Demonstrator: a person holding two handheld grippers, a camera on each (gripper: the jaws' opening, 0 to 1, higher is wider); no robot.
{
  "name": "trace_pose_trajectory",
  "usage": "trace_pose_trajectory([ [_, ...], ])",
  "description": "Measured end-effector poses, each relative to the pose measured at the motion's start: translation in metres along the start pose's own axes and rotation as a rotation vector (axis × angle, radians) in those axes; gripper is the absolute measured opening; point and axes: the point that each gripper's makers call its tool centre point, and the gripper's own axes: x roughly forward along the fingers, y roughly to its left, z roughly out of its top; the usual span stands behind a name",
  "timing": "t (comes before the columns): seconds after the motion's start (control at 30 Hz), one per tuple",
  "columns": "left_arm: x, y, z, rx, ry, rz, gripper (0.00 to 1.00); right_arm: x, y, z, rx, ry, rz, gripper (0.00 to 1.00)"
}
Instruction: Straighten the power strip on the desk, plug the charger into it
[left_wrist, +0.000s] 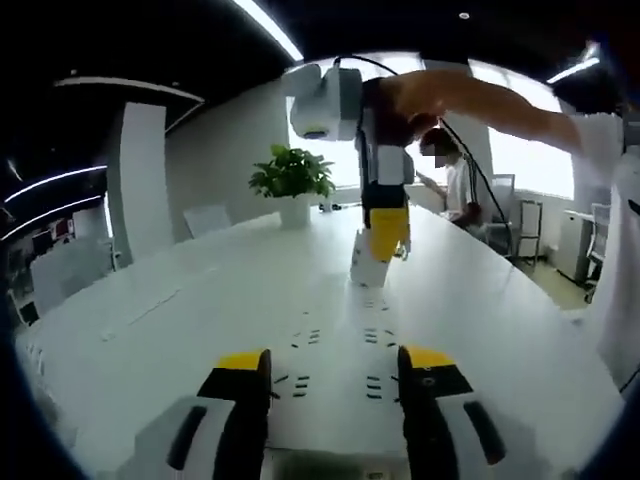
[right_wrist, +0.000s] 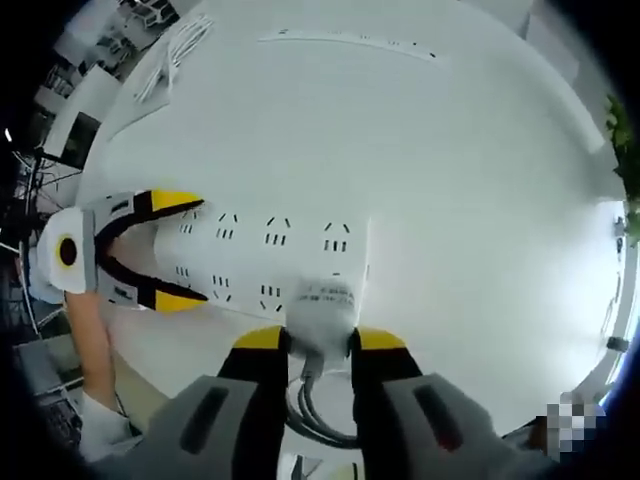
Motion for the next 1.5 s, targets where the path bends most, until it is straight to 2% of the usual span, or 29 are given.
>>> trace_pose_trajectory([
  [0.1, -0.001, 0.0, 0.0, 0.003, -0.007, -0.004, 0.53, 0.005, 0.001, -0.005, -0.002, 0.026, 0.023, 0.23],
  [0.23, -0.002, 0.0, 0.001, 0.008, -0.013, -0.009, 0.53, 0.008, 0.002, -0.008, 0.002, 0.021, 0.048, 0.23],
  [0.33, 0.0, -0.002, 0.002, 0.017, -0.025, -0.022, 0.55, 0.011, 0.003, -0.007, 0.005, 0.027, 0.043, 0.23],
  [0.43, 0.002, -0.006, -0.001, 0.072, -0.023, -0.02, 0.59, 0.012, 0.003, -0.007, 0.009, 0.03, 0.03, 0.24],
  [0.57, 0.001, -0.006, -0.001, 0.067, -0.029, -0.021, 0.59, 0.013, 0.003, -0.006, 0.011, 0.027, 0.027, 0.25],
  [0.8, -0.002, -0.006, -0.001, 0.074, -0.089, -0.02, 0.6, 0.021, 0.003, -0.006, 0.028, -0.027, 0.035, 0.27],
  [1.07, -0.009, -0.004, -0.001, 0.052, -0.097, -0.006, 0.59, 0.023, 0.003, -0.004, 0.034, -0.084, 0.051, 0.28],
  [1.3, -0.017, 0.002, -0.005, 0.022, -0.093, 0.018, 0.63, 0.023, 0.003, -0.003, 0.048, -0.102, 0.053, 0.28],
  [1.5, -0.021, 0.003, -0.005, 0.03, -0.095, 0.03, 0.64, 0.022, 0.003, -0.004, 0.04, -0.141, 0.07, 0.29],
])
